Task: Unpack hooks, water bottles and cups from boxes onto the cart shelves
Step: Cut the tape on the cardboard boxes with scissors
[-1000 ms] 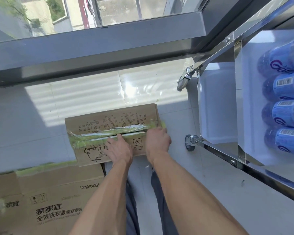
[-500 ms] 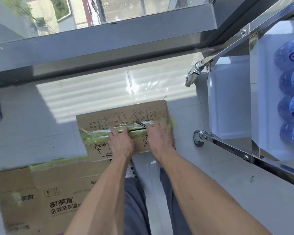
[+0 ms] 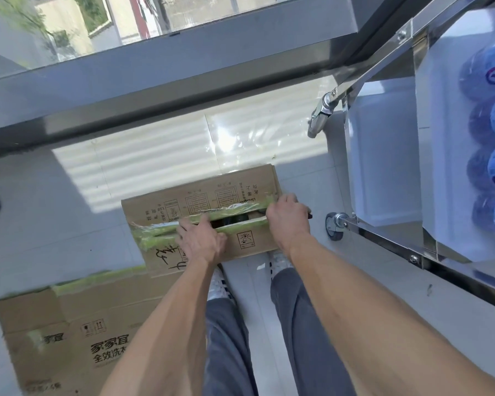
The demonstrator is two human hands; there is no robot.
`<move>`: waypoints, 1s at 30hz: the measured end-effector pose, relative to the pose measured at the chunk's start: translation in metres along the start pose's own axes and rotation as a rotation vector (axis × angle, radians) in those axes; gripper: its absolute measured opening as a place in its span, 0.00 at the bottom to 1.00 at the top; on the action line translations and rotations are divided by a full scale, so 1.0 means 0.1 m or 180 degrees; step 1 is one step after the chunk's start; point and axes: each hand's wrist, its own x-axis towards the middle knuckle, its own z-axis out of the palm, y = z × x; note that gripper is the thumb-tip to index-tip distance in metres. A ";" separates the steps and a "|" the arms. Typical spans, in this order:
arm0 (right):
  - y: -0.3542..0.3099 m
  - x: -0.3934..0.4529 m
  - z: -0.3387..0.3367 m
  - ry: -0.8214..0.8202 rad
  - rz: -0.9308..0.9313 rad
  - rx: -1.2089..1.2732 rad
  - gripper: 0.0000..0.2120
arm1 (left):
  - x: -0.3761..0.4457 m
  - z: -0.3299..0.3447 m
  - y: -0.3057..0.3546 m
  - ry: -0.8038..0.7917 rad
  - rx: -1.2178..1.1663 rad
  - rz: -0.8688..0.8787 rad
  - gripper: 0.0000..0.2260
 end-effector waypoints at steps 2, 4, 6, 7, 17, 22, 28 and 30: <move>-0.05 -0.04 -0.02 -0.0102 0.0317 0.0223 0.20 | -0.05 -0.01 0.00 -0.0006 0.0087 -0.0048 0.18; -0.03 -0.07 0.02 -0.0112 0.0408 0.0439 0.23 | -0.10 -0.03 0.01 -0.0022 0.0200 -0.0111 0.17; 0.02 -0.11 0.06 -0.0098 0.0426 0.0609 0.22 | -0.14 -0.08 0.03 -0.0088 0.0346 -0.0189 0.15; 0.03 -0.14 0.07 -0.0119 0.0483 0.0749 0.20 | -0.16 -0.10 0.04 -0.0138 0.0401 -0.0226 0.15; 0.14 -0.35 -0.24 0.0136 0.1862 0.2845 0.09 | -0.27 -0.31 -0.09 -0.0320 0.0732 0.0317 0.09; -0.14 -0.25 -0.38 0.0479 0.1900 0.3508 0.06 | -0.29 -0.36 -0.04 0.0097 -0.0670 0.0004 0.09; -0.49 -0.18 -0.48 0.0619 0.1886 0.4167 0.07 | -0.22 -0.48 0.07 -0.1142 -0.2292 -0.0259 0.05; -0.58 -0.19 -0.49 0.0649 0.2046 0.4179 0.07 | -0.27 -0.50 0.03 -0.1793 -0.2738 -0.0418 0.07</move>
